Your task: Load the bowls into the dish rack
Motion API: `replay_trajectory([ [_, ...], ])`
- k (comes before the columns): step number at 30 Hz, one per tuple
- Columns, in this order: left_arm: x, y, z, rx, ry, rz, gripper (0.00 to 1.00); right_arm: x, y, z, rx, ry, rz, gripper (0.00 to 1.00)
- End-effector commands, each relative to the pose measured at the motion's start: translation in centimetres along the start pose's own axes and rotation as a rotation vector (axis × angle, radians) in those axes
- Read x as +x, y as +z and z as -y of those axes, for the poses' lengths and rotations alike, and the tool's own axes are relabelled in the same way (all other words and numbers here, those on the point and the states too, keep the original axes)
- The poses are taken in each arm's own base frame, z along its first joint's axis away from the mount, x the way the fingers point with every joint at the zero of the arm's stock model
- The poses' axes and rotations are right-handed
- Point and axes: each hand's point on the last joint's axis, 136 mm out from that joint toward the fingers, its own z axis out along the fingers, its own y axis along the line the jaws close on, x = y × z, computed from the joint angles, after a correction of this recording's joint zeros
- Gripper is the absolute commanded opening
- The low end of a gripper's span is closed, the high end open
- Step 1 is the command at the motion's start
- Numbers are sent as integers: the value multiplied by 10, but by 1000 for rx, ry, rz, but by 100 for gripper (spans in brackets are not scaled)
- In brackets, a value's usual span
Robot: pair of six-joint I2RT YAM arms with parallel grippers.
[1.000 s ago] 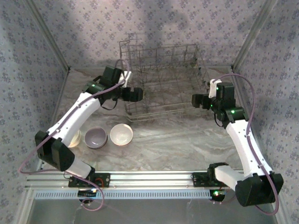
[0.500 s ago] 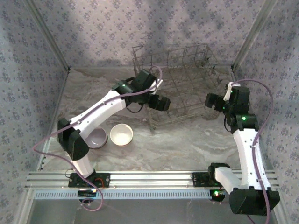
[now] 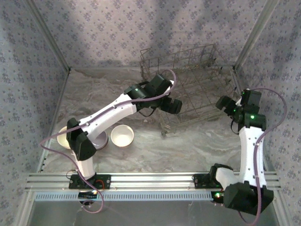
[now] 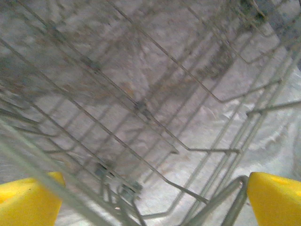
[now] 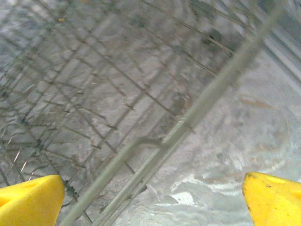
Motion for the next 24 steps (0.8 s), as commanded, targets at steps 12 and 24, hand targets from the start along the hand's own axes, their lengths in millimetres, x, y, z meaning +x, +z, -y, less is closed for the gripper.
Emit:
replay_trajectory([
  [12,-78,-47,-61,-57,-47,287,99,13,16,16,-10,206,-104,99],
  [24,-106,-1,-80,243,-152,204,96,5,13,7,-20,153,-143,99],
])
